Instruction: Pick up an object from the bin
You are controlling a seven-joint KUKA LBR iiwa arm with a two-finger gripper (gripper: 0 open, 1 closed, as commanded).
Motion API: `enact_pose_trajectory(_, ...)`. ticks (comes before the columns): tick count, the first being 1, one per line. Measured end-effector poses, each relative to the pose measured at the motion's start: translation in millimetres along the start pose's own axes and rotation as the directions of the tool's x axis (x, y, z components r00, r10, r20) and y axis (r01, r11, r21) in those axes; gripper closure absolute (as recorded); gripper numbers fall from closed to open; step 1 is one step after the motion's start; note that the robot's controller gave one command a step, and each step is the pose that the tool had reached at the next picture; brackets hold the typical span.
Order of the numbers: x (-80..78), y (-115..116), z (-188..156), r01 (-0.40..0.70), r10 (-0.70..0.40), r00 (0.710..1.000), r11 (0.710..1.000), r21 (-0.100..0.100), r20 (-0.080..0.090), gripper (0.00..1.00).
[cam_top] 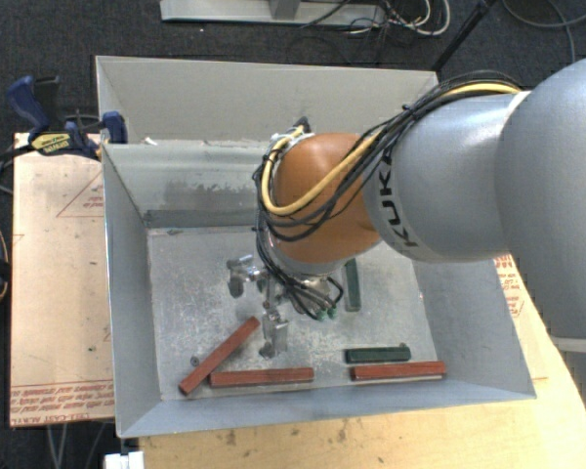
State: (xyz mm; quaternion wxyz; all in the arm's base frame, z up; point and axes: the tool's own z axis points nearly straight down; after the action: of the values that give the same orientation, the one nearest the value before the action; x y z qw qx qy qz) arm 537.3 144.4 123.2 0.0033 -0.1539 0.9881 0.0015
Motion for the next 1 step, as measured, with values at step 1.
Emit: enact_pose_trajectory(1, -44.4, -12.2, -7.5, 0.048, -0.048, 0.999, 0.999, 0.0, -0.01, 0.0)
